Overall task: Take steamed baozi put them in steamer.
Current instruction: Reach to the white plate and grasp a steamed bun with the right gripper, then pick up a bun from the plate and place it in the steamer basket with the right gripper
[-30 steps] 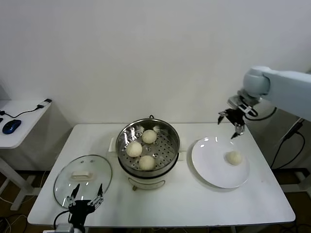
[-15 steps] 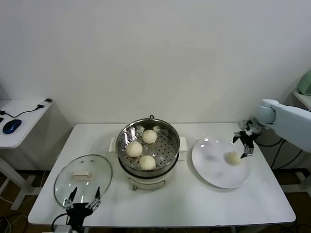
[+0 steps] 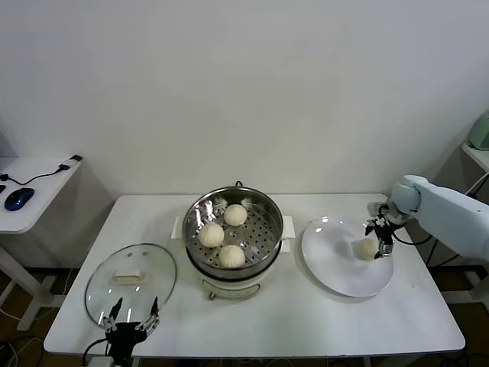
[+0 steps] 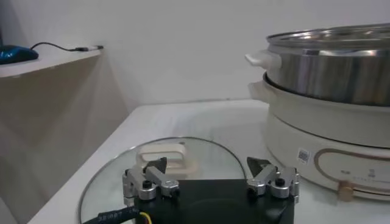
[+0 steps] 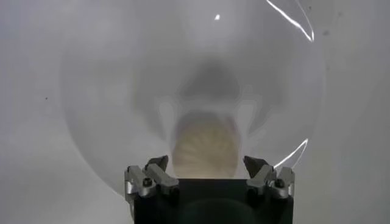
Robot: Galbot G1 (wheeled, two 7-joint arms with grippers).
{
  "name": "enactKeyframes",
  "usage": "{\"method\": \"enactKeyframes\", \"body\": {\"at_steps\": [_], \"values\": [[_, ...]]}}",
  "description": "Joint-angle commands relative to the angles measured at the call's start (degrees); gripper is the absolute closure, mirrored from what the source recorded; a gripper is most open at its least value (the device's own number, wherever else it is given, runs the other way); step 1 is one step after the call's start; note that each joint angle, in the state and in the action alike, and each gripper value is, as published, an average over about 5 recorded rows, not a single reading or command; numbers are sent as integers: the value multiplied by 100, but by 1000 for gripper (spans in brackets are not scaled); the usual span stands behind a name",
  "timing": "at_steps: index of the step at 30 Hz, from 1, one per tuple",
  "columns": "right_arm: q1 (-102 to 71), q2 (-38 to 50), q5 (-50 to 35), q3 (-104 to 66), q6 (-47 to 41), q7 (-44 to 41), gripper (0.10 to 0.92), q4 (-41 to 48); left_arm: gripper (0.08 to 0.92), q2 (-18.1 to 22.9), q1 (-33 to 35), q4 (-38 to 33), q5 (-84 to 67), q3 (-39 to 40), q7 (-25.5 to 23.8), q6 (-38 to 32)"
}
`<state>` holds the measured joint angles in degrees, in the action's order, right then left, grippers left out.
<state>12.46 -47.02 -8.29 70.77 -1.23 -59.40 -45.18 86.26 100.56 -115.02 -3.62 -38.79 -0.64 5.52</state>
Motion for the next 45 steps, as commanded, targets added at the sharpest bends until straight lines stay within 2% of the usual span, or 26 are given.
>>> {"method": "enactKeyframes", "body": {"at_steps": [1,6,11,14,17,21,25,30,37,45], "values": [[-307,-145,193,-313,-53,17,203,310,177,-6,-1,13,0,-8,-1,0],[-286,-173,197,-370,-47,7,224,286,177,-8,2,-2,1,5,1,8],[-65,-50,150,-197,-70,-51,341,11,177,-21,6,0,1,7,9,15],[334,136,-77,153,-141,-89,374,-339,177,-25,12,-12,13,4,25,12],[1077,347,-665,816,-277,-79,380,-910,177,-25,23,-35,25,2,41,5],[2666,408,-1872,2072,-484,15,380,-1837,177,-25,31,-72,28,7,46,4],[4169,167,-3109,3089,-804,178,378,-2790,177,-17,13,-115,32,28,45,17],[5314,-355,-4509,3305,-1323,525,379,-3880,177,-10,-11,-177,46,96,42,30],[5030,-1164,-5393,2687,-1956,1362,378,-4572,177,-33,-5,-251,49,131,41,38],[3682,-1785,-4998,2450,-2318,1886,377,-4162,177,-23,29,-323,43,137,47,46]]}}
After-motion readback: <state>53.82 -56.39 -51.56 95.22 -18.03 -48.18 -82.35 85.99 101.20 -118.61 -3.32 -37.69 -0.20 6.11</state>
